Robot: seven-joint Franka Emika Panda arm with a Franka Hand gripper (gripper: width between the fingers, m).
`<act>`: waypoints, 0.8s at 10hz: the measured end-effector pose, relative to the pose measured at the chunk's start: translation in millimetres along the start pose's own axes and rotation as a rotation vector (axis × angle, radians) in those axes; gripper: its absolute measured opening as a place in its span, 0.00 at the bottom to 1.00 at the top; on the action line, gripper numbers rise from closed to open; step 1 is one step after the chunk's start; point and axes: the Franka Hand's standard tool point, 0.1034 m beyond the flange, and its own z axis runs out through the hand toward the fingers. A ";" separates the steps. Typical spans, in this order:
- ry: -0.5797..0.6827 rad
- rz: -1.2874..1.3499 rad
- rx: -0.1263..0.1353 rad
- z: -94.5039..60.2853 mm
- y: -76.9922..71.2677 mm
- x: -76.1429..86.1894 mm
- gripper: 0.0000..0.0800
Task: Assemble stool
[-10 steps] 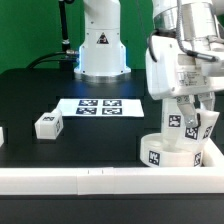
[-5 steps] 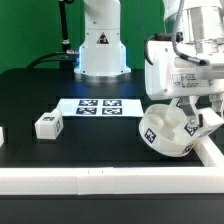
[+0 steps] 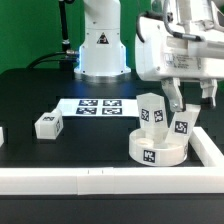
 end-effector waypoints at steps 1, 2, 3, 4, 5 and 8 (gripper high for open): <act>-0.010 -0.040 0.016 -11.7 -15.2 2.7 0.81; -0.010 -0.087 0.029 -20.2 -29.3 10.3 0.81; 0.003 -0.120 0.035 -21.8 -40.8 24.6 0.81; 0.020 -0.137 0.035 -19.2 -45.4 37.2 0.81; 0.031 -0.152 0.043 -16.4 -46.3 42.5 0.81; 0.053 -0.199 0.050 -11.1 -51.4 54.6 0.81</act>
Offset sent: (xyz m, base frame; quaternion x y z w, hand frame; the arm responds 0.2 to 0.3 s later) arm -0.0059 -0.0115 0.0244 -0.0646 0.0255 -0.0246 0.9973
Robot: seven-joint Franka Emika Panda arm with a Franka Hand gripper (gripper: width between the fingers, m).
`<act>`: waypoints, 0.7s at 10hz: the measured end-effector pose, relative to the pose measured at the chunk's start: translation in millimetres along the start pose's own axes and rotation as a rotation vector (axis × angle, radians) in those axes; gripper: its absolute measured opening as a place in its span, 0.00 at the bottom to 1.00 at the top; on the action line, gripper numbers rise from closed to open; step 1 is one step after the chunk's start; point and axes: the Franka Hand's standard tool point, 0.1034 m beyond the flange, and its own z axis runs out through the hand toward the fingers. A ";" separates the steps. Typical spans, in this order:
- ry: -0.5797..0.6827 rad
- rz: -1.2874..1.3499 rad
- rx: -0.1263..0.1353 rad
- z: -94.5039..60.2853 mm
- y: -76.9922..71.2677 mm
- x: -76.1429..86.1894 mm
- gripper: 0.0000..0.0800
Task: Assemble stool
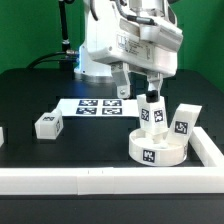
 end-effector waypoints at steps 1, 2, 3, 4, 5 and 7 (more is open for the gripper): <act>0.008 -0.058 -0.001 0.8 -4.0 7.1 0.81; 0.026 -0.112 0.011 -0.4 -16.4 24.1 0.81; 0.042 -0.149 0.022 -2.2 -28.4 39.9 0.81; 0.056 -0.190 0.028 -2.6 -40.3 54.5 0.81; 0.072 -0.212 0.039 -2.2 -54.9 69.9 0.81; 0.086 -0.230 0.049 -0.2 -61.9 79.1 0.81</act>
Offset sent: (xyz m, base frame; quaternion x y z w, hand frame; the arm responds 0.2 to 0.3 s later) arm -0.0049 -0.0846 -0.0189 0.0208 0.0241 -0.1337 0.9905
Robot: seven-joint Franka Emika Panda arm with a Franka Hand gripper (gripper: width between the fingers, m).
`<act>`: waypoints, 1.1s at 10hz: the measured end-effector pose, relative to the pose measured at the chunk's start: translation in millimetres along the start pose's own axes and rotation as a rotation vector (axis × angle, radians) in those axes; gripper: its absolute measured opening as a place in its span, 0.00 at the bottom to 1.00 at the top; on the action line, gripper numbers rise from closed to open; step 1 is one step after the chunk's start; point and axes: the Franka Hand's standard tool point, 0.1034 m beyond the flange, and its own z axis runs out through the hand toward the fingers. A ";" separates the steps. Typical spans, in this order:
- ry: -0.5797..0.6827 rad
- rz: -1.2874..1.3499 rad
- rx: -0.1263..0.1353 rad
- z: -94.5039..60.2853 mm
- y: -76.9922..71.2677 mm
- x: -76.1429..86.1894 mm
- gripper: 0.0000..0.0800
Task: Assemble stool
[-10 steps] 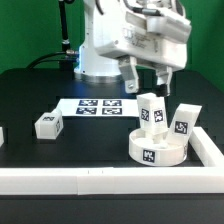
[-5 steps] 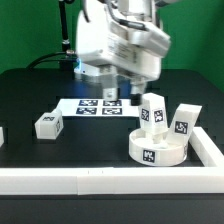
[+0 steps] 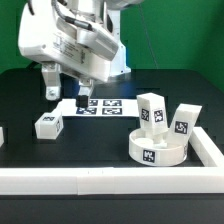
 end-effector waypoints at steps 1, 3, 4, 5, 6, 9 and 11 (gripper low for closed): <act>0.001 -0.031 -0.001 0.3 0.4 0.4 0.81; 0.014 -0.175 -0.009 4.6 2.2 2.0 0.81; 0.039 -0.372 -0.036 16.6 7.1 -4.5 0.81; 0.061 -0.518 -0.033 18.5 6.4 -2.0 0.81; 0.069 -0.639 -0.039 20.6 6.6 0.6 0.81; 0.070 -0.929 -0.059 24.5 7.9 -1.1 0.81; 0.067 -1.119 -0.069 25.0 7.4 -1.4 0.81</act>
Offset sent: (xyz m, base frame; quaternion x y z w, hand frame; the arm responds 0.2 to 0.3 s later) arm 0.0182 -0.0119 -0.0127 -0.0330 0.1807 -0.5166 0.8363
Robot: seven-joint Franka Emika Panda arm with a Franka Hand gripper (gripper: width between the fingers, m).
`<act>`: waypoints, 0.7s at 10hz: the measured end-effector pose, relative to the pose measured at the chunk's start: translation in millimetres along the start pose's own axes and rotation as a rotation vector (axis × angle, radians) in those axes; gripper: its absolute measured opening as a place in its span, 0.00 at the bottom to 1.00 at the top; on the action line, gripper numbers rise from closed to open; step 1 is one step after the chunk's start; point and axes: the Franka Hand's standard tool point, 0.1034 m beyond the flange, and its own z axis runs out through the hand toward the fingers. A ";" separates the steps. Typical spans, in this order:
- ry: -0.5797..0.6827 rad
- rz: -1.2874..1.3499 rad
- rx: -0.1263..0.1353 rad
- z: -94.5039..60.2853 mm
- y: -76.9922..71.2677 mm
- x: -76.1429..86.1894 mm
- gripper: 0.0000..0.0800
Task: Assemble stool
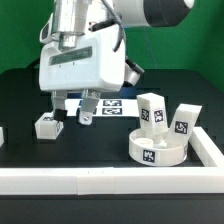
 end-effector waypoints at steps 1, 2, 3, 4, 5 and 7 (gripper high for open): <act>0.000 -0.191 -0.008 1.3 -2.3 -1.4 0.81; 0.000 -0.329 -0.015 1.8 2.2 2.2 0.81; 0.001 -0.413 -0.021 2.0 8.7 6.9 0.81; 0.018 -0.578 -0.032 1.5 17.9 14.6 0.81; 0.037 -0.692 -0.047 2.1 30.2 25.0 0.81; 0.021 -0.718 -0.046 4.2 29.9 22.2 0.81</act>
Offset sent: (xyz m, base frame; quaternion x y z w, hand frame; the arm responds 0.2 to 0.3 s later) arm -0.0159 -0.0158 0.0021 0.0199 0.0039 -0.3276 0.9446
